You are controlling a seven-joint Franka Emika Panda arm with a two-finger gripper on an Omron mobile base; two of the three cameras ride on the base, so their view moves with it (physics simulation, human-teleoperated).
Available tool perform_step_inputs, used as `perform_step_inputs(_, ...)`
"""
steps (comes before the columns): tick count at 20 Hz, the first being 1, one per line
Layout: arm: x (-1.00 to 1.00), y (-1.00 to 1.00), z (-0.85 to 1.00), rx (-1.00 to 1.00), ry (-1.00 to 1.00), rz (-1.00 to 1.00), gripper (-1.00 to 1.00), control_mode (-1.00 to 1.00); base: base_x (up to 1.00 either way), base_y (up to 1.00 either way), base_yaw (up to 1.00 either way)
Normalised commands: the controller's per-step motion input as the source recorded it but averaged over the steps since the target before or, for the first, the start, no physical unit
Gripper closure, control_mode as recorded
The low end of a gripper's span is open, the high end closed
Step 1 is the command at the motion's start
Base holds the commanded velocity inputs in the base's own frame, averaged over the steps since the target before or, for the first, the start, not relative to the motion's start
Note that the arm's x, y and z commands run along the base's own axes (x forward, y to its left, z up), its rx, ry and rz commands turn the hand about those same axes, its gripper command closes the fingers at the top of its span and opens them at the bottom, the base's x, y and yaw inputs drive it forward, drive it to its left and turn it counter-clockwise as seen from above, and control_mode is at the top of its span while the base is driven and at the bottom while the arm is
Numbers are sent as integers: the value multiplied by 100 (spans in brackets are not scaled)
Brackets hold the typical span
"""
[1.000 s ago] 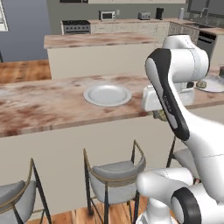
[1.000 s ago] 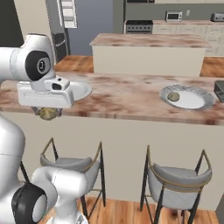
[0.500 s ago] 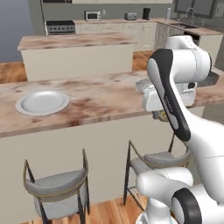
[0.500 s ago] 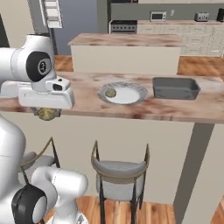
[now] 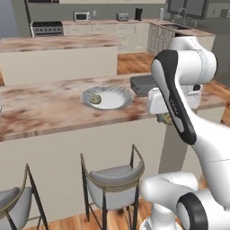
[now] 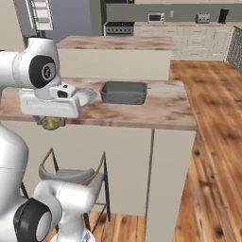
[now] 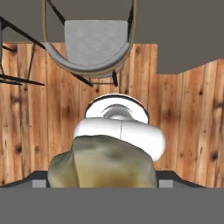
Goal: Place two dumplings into each of the tupperware containers and then place the containers in the fridge.
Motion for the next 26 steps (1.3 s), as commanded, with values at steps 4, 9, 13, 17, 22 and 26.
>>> perform_step_inputs(4,0,0,0,0,0,0,100,100,21,-47,0)
perform_step_inputs(9,0,0,0,0,0,0,100,100,40,-15,0)
perform_step_inputs(13,0,0,0,0,0,0,100,100,62,0,0)
perform_step_inputs(17,0,0,0,0,0,0,100,100,53,-7,0)
perform_step_inputs(22,11,-3,0,1,0,0,100,-100,32,-12,0)
perform_step_inputs(26,87,-10,30,12,0,0,100,-100,0,0,0)
